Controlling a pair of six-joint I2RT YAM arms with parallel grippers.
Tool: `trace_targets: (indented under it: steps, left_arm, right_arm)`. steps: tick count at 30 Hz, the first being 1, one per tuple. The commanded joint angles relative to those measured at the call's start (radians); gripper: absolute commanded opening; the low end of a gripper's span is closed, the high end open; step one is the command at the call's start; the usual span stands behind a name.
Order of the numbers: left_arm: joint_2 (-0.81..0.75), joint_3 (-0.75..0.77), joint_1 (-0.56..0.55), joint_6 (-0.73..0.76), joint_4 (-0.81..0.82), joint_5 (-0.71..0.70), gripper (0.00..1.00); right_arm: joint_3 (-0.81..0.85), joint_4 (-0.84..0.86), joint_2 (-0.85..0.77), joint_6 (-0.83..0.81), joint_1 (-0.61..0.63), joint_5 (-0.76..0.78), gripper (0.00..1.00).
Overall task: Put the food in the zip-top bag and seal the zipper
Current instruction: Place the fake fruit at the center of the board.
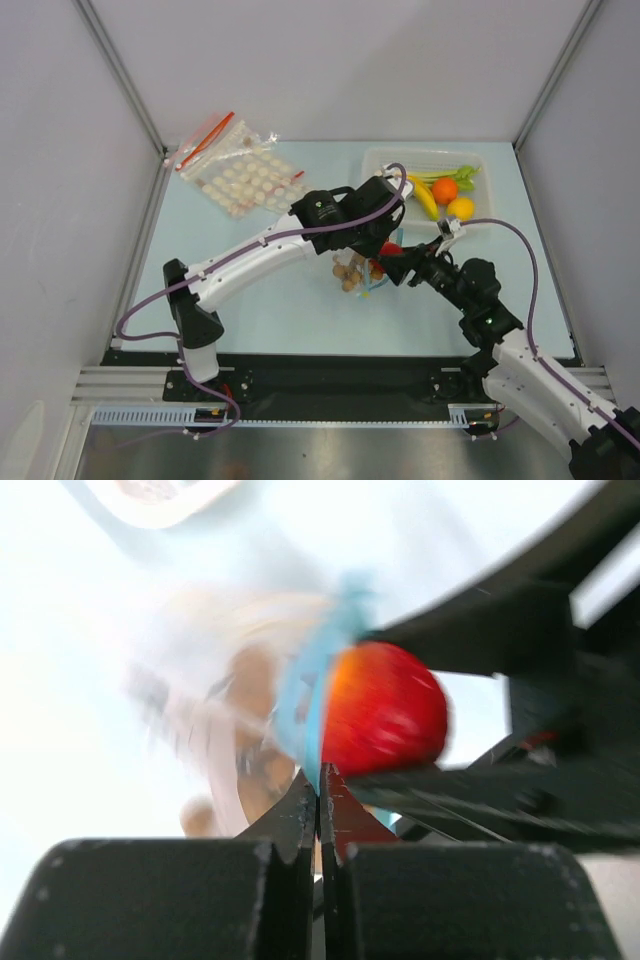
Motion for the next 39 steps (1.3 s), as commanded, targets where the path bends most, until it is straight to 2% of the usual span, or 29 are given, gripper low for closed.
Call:
trace_targets:
  steps: [1, 5, 12, 20, 24, 35, 39]
  left_arm:
    - [-0.019, 0.065, 0.007, 0.037, -0.026, -0.073, 0.0]
    - [-0.091, -0.009, 0.01, 0.059, 0.077, 0.042, 0.0]
    - [-0.11, -0.038, 0.01, 0.069, 0.149, 0.119, 0.0]
    - [-0.107, -0.046, 0.008, 0.077, 0.105, 0.149, 0.0]
    - [-0.11, -0.075, 0.005, 0.079, 0.114, 0.174, 0.0]
    - [-0.114, -0.076, -0.048, 0.1, 0.092, 0.192, 0.0]
    - [-0.121, -0.066, -0.081, 0.109, 0.074, 0.191, 0.0]
  right_arm:
    - [-0.016, 0.033, -0.114, -0.004, 0.016, 0.026, 0.04]
    - [-0.027, 0.018, -0.191, -0.026, 0.018, 0.055, 0.06]
    - [-0.004, 0.036, -0.119, -0.027, 0.027, 0.013, 0.09]
    - [-0.028, 0.06, -0.137, -0.031, 0.068, 0.223, 0.05]
    - [-0.05, 0.117, -0.145, -0.015, 0.081, 0.237, 0.05]
    - [-0.16, 0.243, -0.246, 0.0, 0.111, 0.45, 0.06]
    - [-0.162, 0.249, -0.222, -0.011, 0.115, 0.48, 0.06]
